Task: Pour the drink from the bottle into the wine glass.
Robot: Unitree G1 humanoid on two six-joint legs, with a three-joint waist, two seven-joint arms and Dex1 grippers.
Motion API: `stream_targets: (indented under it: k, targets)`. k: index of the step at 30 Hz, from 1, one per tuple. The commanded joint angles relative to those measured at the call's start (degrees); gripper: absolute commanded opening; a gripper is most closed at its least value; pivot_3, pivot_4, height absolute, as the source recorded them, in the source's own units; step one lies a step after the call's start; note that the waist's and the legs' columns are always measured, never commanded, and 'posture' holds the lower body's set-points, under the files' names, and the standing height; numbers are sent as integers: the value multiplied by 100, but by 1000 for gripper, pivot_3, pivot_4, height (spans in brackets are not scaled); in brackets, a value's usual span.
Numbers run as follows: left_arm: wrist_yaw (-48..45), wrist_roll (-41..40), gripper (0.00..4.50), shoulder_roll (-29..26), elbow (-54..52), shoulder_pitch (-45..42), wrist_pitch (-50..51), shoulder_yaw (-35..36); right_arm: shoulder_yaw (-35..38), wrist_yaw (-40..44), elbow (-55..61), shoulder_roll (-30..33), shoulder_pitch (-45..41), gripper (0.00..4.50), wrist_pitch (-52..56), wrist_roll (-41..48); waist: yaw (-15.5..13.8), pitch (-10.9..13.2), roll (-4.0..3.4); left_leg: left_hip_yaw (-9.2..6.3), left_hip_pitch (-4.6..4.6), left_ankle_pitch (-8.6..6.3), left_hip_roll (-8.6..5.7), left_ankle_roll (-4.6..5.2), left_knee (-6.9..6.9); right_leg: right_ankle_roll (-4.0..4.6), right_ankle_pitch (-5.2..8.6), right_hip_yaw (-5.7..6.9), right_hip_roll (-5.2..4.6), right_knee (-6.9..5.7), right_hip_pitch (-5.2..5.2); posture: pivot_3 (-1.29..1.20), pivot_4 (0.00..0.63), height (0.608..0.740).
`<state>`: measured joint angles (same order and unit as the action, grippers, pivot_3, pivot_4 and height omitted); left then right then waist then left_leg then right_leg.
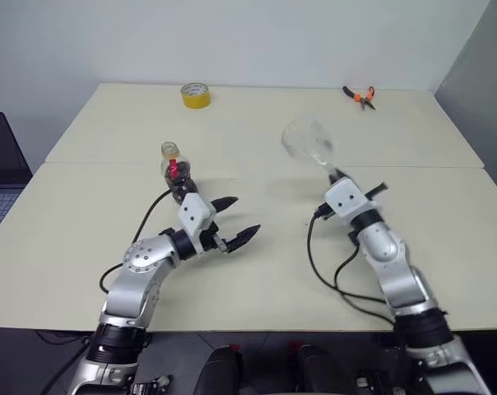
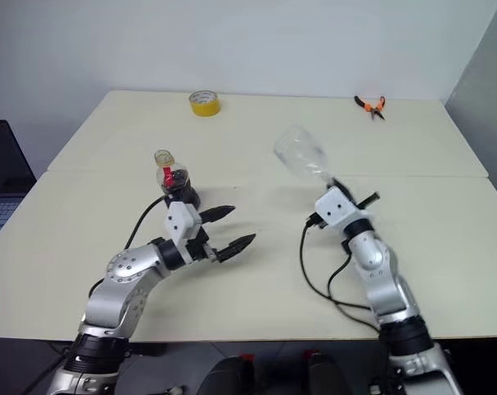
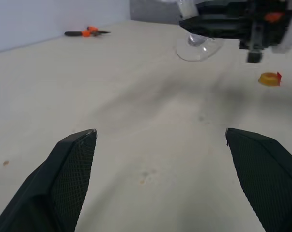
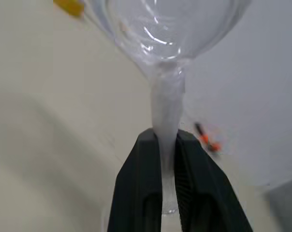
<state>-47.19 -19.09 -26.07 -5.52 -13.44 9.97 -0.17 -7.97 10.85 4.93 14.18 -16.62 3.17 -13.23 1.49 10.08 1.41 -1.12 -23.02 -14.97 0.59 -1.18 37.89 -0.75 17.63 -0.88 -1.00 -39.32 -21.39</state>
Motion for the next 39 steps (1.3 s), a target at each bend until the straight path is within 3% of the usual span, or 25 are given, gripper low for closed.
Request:
stream_targets:
  k: [1, 10, 17, 37, 39]
  targets:
    - [-177, -417, 4500, -248, -474, -39, 242, 314, 261, 572, 178, -328, 36, 112, -543, 1265, 0, 1, -1, 0, 0, 0, -2, 0, 4, 0, 0, 0, -2, -3, 1, 0, 150, 740]
    - [-553, -1157, 4500, -811, -1162, 122, 1134, 491, 283, 1009, -1559, -883, -515, 111, -1665, 1828, 19, 2, -3, 1, 5, 0, -3, 0, 1, 2, 1, -1, -2, -9, -1, 0, 150, 740]
    - [-367, -1257, 4500, -857, -1386, 86, 1249, 639, 313, 1355, -2943, -939, -926, 111, -2502, 1828, 17, 3, -5, 0, 7, 1, -2, -1, 0, 5, 3, 0, -1, -10, -1, 0, 150, 740]
    - [-297, -1189, 4500, -845, -1038, -98, 979, 770, 421, 1624, -3271, -837, -713, 111, -2625, 1933, 20, 3, -5, 1, 8, 1, -2, -2, 0, 6, 3, -2, -1, -15, -2, 0, 150, 740]
    - [-313, -1177, 4500, -848, -1020, -94, 961, 763, 445, 1626, -3278, -836, -711, 858, -2599, 1936, 20, 4, -5, 1, 8, 1, -1, -1, 0, 6, 4, -2, -1, -15, -2, 0, 150, 740]
